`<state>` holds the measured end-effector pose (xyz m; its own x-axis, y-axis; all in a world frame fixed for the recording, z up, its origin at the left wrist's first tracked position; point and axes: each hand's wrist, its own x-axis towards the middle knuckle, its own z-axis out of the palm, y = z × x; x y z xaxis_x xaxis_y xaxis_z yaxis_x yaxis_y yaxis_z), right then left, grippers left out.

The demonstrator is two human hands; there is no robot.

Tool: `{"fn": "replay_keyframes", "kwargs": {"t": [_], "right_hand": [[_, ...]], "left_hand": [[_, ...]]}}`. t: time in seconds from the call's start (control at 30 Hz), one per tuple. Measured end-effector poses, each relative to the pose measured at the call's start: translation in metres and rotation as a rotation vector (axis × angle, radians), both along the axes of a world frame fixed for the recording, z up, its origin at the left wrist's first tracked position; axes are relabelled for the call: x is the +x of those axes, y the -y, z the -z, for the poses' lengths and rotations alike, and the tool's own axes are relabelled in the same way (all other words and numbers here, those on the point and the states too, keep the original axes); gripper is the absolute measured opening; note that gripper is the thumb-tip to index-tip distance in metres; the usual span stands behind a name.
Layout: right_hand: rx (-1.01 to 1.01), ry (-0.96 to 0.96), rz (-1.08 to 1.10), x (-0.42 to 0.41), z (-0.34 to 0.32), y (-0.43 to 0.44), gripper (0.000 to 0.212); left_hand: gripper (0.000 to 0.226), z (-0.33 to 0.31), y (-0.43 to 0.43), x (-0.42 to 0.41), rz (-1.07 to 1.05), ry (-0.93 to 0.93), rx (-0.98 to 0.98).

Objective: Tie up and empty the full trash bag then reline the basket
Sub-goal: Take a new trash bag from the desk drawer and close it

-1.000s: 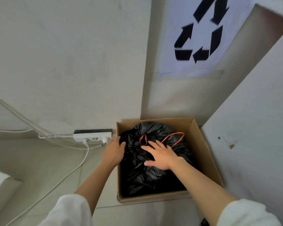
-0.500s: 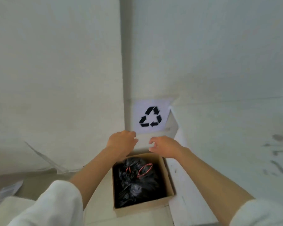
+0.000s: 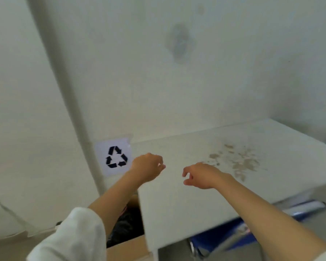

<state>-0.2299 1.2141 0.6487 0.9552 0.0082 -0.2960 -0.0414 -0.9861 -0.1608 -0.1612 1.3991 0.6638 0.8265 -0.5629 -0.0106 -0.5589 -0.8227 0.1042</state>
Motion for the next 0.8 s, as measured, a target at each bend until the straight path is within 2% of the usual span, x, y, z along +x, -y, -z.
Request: {"fn": "replay_keyframes", "kwargs": {"t": [0.13, 0.33, 0.43, 0.57, 0.8], "right_hand": [[-0.011, -0.067, 0.030, -0.051, -0.014, 0.101, 0.039], [0.030, 0.047, 0.100, -0.058, -0.002, 0.238, 0.037], [0.047, 0.100, 0.134, -0.053, 0.021, 0.308, 0.035], [0.061, -0.006, 0.140, -0.068, 0.045, 0.411, 0.041], [0.077, -0.037, 0.164, -0.112, 0.104, 0.600, 0.038]], "left_hand": [[0.034, -0.009, 0.101, -0.047, 0.133, -0.072, 0.106], [0.036, -0.006, 0.237, -0.055, 0.128, -0.037, 0.081], [0.036, 0.014, 0.310, -0.046, 0.121, -0.048, 0.036], [0.035, 0.046, 0.411, -0.047, 0.071, -0.156, 0.008], [0.036, 0.110, 0.587, -0.096, 0.046, -0.325, 0.032]]}}
